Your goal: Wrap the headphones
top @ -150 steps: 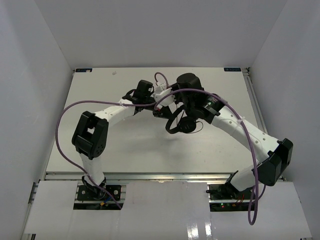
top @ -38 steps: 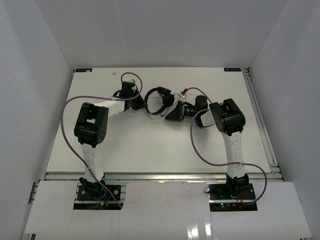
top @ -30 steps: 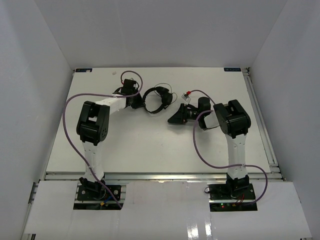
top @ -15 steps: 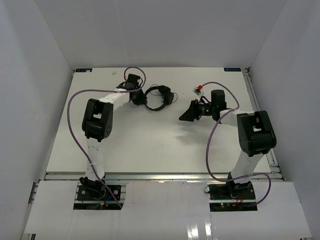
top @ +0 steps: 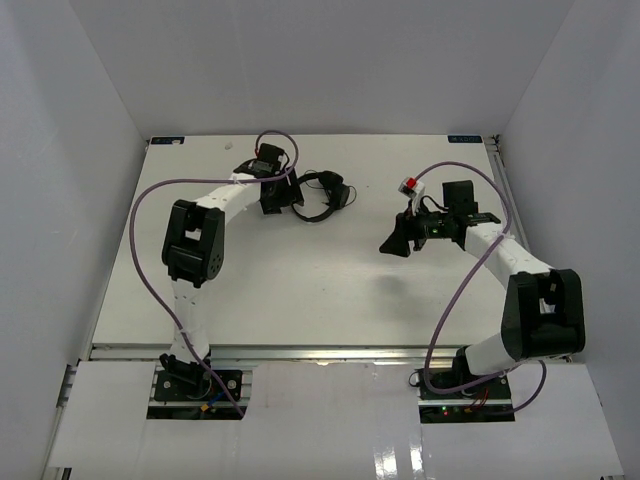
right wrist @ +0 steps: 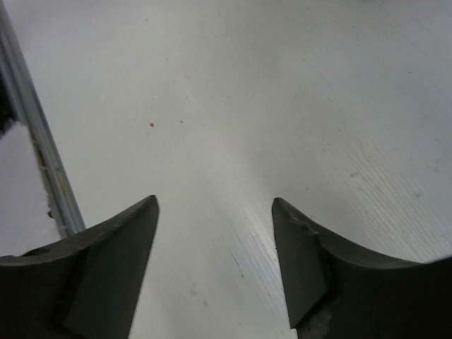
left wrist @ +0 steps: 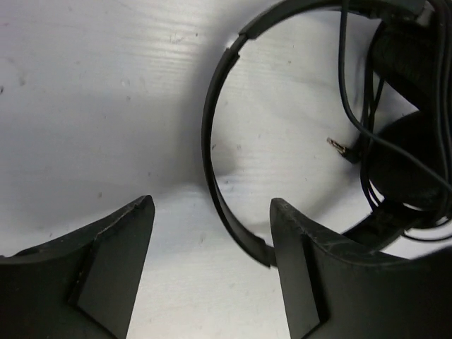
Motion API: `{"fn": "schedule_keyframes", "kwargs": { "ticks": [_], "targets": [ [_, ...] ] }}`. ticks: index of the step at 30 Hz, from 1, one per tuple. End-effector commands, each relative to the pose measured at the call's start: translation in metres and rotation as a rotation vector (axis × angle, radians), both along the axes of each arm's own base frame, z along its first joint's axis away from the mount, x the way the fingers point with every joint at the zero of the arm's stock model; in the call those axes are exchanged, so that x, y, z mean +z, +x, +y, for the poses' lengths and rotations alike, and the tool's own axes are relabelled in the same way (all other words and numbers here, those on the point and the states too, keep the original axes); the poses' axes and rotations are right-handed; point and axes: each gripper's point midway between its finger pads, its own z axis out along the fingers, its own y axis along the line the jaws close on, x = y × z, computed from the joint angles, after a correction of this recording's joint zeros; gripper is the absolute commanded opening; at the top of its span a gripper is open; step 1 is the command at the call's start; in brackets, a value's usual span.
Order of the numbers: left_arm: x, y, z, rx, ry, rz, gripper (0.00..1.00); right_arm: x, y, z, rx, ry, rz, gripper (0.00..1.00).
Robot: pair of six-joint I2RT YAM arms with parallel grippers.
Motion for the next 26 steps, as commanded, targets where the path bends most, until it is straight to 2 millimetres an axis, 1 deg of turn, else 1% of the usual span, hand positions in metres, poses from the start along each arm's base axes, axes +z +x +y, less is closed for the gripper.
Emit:
{"fn": "schedule_keyframes", "kwargs": {
  "ticks": [1,2,3,6,7,8,11,13,14,17,19,22,23,26],
  "targets": [
    [0.107,-0.021,0.0,-0.144,-0.036,-0.196,0.97,0.002,-0.018,-0.026,0.035,-0.179,-0.126,0.81],
    [0.113,-0.027,-0.001,-0.171,-0.044,-0.206,0.98,0.005,-0.02,-0.032,0.029,-0.213,-0.164,0.88],
    [0.123,-0.037,0.0,-0.189,-0.054,-0.222,0.98,0.007,-0.022,-0.038,0.012,-0.245,-0.198,0.9],
    [0.152,-0.07,-0.007,-0.283,-0.136,-0.301,0.98,0.014,-0.024,-0.05,-0.056,-0.295,-0.243,0.9],
    [0.156,-0.088,-0.006,-0.314,-0.157,-0.324,0.98,0.017,-0.025,-0.053,-0.086,-0.306,-0.248,0.9],
    [0.158,-0.11,-0.002,-0.342,-0.174,-0.347,0.98,0.02,-0.026,-0.058,-0.12,-0.32,-0.256,0.9],
    [0.171,-0.161,-0.001,-0.453,-0.24,-0.477,0.98,0.026,-0.03,-0.069,-0.22,-0.344,-0.258,0.9],
    [0.173,-0.199,0.01,-0.497,-0.242,-0.561,0.98,0.034,-0.033,-0.078,-0.298,-0.345,-0.304,0.9],
    [0.174,-0.213,0.015,-0.512,-0.234,-0.6,0.98,0.039,-0.033,-0.082,-0.343,-0.345,-0.332,0.9],
    [0.184,-0.236,0.025,-0.531,-0.217,-0.686,0.98,0.062,-0.031,-0.104,-0.481,-0.378,-0.451,0.9],
    [0.191,-0.251,0.031,-0.534,-0.212,-0.74,0.98,0.072,-0.034,-0.112,-0.541,-0.379,-0.486,0.9],
    [0.191,-0.259,0.036,-0.54,-0.199,-0.77,0.98,0.088,-0.041,-0.119,-0.608,-0.354,-0.526,0.9],
    [0.189,-0.26,0.036,-0.541,-0.196,-0.769,0.98,0.09,-0.043,-0.12,-0.618,-0.348,-0.529,0.9],
    [0.178,-0.264,0.036,-0.554,-0.192,-0.754,0.98,0.087,-0.05,-0.118,-0.587,-0.354,-0.511,0.9]
  ]
}}
